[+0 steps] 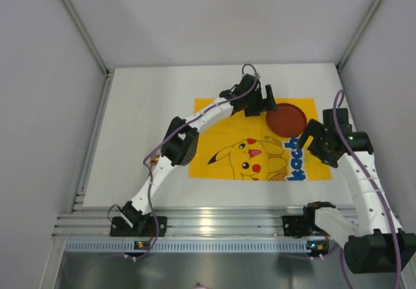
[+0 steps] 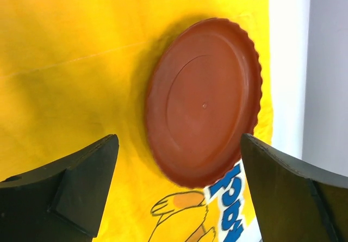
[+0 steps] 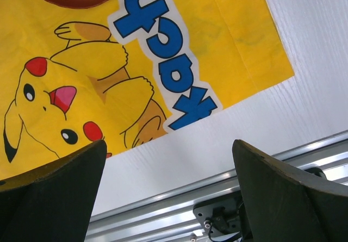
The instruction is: Set the dinner table for one person
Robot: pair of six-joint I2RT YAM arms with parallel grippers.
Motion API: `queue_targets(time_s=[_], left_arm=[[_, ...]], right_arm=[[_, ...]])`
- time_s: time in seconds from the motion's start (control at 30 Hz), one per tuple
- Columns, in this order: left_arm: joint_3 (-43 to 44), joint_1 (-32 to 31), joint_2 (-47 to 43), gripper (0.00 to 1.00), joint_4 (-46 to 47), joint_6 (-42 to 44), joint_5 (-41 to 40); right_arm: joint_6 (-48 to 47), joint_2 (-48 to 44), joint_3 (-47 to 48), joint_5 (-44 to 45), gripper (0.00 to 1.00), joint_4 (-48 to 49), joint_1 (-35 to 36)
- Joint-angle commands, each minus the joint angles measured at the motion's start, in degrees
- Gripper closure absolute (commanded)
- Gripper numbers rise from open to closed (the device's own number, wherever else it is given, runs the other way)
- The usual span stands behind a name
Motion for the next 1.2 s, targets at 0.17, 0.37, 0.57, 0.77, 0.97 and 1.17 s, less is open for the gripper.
queue_targets(time_s=[0.17, 0.37, 0.57, 0.77, 0.97, 1.17], left_arm=[[-22.5, 7.4, -20.4, 0.02, 3.9, 3.6, -2.1], [-35.7, 9.5, -24.9, 0.02, 0.3, 8.2, -5.2], [-38.2, 12.1, -23.7, 0.02, -6.8, 12.3, -8.7], [-45.9, 17.0, -27.0, 0.02, -7.7, 13.8, -11.6], [-51.4, 22.6, -32.3, 0.02, -7.0, 17.9, -12.4], [-40.6, 23.0, -35.5, 0.01, -12.5, 24.1, -12.8]], right_arm=[[-1.1, 3.6, -0.6, -1.9, 0.00, 3.5, -0.9], [-1.8, 7.3, -0.1, -2.3, 0.00, 6.0, -0.8], [-2.5, 10.1, 0.6, -2.0, 0.00, 6.9, -0.8], [-2.5, 9.9, 0.3, -1.1, 0.00, 6.9, -0.8], [-2.3, 10.3, -0.2, -1.3, 0.00, 7.3, -0.8], [-2.6, 11.4, 0.0, -1.9, 0.00, 8.0, -0.8]])
